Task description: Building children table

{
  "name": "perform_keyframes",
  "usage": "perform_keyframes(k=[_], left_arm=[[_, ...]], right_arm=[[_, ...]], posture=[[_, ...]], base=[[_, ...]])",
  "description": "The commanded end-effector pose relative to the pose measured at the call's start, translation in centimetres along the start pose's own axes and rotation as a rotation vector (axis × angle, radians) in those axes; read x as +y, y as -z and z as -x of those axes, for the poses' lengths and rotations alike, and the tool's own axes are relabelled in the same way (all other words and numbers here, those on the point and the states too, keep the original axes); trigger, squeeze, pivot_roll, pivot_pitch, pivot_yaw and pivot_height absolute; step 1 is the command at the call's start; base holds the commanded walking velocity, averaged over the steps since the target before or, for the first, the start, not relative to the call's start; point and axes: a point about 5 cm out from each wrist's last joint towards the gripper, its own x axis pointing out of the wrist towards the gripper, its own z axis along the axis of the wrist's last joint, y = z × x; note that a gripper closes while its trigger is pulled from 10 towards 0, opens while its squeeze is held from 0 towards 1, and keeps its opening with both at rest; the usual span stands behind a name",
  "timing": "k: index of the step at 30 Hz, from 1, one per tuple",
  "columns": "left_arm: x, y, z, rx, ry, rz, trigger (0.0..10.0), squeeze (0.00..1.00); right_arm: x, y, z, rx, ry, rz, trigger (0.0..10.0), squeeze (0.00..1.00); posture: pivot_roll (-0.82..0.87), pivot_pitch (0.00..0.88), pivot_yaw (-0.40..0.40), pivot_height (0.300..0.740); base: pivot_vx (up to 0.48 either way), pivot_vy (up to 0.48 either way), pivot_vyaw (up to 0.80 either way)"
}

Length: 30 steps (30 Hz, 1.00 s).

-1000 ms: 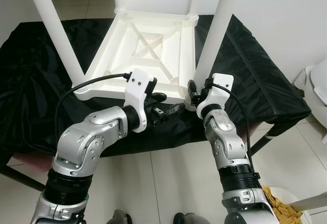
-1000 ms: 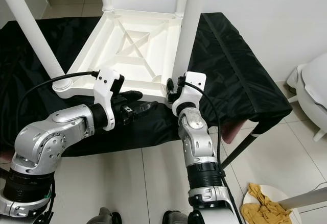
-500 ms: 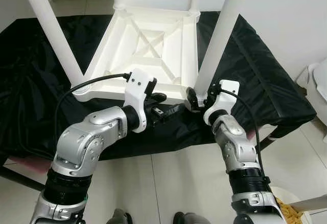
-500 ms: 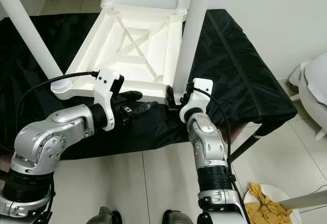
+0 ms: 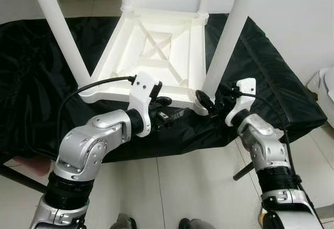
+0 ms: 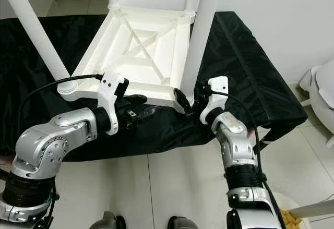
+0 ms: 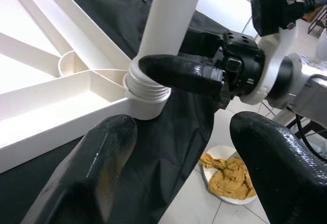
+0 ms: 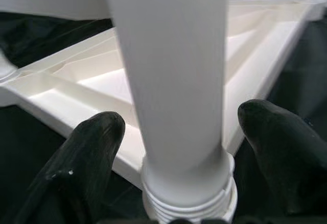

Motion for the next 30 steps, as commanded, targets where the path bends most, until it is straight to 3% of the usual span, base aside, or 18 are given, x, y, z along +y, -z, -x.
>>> perform_keyframes(k=[1, 11, 17, 18, 19, 20, 30], left_arm=[[-0.3, -0.2, -0.2, 0.002, 0.04, -0.018, 10.0, 0.0], [-0.4, -0.4, 0.1, 0.002, 0.042, -0.037, 10.0, 0.0], [-0.5, -0.5, 0.3, -0.001, 0.034, -0.038, 10.0, 0.0], [-0.5, -0.5, 0.3, 0.0, 0.031, -0.039, 10.0, 0.0], [-0.5, -0.5, 0.3, 0.0, 0.031, -0.039, 10.0, 0.0], [-0.4, -0.5, 0.4, 0.0, 0.027, -0.039, 10.0, 0.0], [-0.4, -0.5, 0.5, 0.003, 0.021, -0.041, 10.0, 0.0]], right_arm=[[-0.3, 0.3, 0.0, 0.007, -0.037, 0.017, 10.0, 0.0], [-2.3, -0.2, -1.9, 0.009, -0.005, 0.035, 10.0, 0.0], [-2.2, 0.0, -2.6, 0.012, -0.017, 0.007, 10.0, 0.0], [-2.0, 0.2, -2.7, 0.016, -0.027, 0.002, 4.1, 0.0], [-2.0, 0.2, -2.7, 0.016, -0.027, 0.002, 4.1, 0.0], [-1.6, 0.7, -2.9, 0.026, -0.061, 0.0, 0.0, 0.0], [-0.9, 2.3, -2.4, 0.084, -0.135, -0.01, 0.0, 0.0]], posture=[[-0.08, 0.074, 0.037, 0.74], [-0.05, 0.079, 0.036, 0.74], [-0.04, 0.083, 0.031, 0.74], [-0.04, 0.083, 0.031, 0.74], [-0.04, 0.083, 0.031, 0.74], [-0.03, 0.084, 0.032, 0.74], [-0.02, 0.087, 0.033, 0.74]], base=[[0.0, 0.0, 0.0], [0.0, 0.0, 0.0], [0.0, 0.0, 0.0], [0.0, 0.0, 0.0], [0.0, 0.0, 0.0], [0.0, 0.0, 0.0], [0.0, 0.0, 0.0]])
